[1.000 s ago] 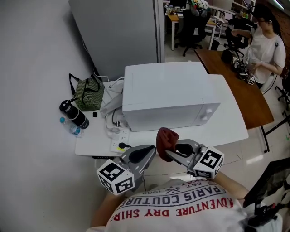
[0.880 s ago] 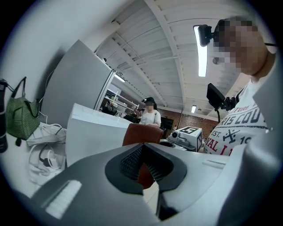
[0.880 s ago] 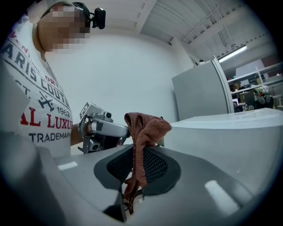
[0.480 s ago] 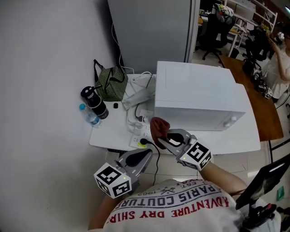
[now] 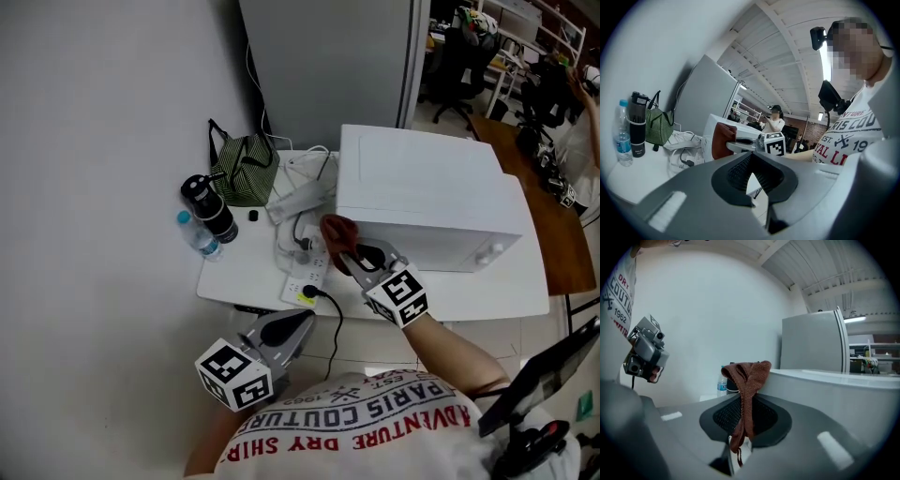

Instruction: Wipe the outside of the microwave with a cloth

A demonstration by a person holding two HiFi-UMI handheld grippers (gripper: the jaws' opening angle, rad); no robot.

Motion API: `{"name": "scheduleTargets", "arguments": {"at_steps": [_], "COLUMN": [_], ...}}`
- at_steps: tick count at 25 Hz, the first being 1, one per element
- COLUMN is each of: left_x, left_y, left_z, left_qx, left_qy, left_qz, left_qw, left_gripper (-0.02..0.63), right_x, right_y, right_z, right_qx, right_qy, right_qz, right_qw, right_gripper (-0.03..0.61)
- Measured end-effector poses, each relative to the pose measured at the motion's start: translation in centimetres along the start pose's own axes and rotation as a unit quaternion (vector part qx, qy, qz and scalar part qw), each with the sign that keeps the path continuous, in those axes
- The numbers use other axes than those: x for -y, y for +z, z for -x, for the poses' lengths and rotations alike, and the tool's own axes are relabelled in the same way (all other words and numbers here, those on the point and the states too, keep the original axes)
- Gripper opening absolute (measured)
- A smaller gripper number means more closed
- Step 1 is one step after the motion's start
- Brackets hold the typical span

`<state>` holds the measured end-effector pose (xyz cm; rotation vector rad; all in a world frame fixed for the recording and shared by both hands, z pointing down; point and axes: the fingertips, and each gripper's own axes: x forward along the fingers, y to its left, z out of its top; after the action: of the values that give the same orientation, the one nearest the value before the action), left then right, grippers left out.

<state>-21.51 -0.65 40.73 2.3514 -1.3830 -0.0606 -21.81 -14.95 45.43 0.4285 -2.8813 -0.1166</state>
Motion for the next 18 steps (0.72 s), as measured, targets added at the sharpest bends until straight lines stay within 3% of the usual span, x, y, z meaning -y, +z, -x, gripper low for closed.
{"name": "scheduleTargets", "arguments": {"at_steps": [8, 18], "left_x": [1.7, 5.9], "left_y": [0.1, 0.1], "left_z": [-2.9, -8.8], "left_qx": [-0.018, -0.037], "left_qy": [-0.016, -0.073], "left_qz": [-0.004, -0.022], "left_qw": [0.9997, 0.9964], "left_gripper": [0.006, 0.006], "right_x": [3.6, 9.3], "right_y": [-1.3, -3.7], "right_z": [2.9, 10.8], "right_qx": [0.004, 0.000], "right_qy": [-0.043, -0.112], "right_qz": [-0.041, -0.058], "right_qw": [0.998, 0.992], "right_gripper": [0.044, 0.044]}}
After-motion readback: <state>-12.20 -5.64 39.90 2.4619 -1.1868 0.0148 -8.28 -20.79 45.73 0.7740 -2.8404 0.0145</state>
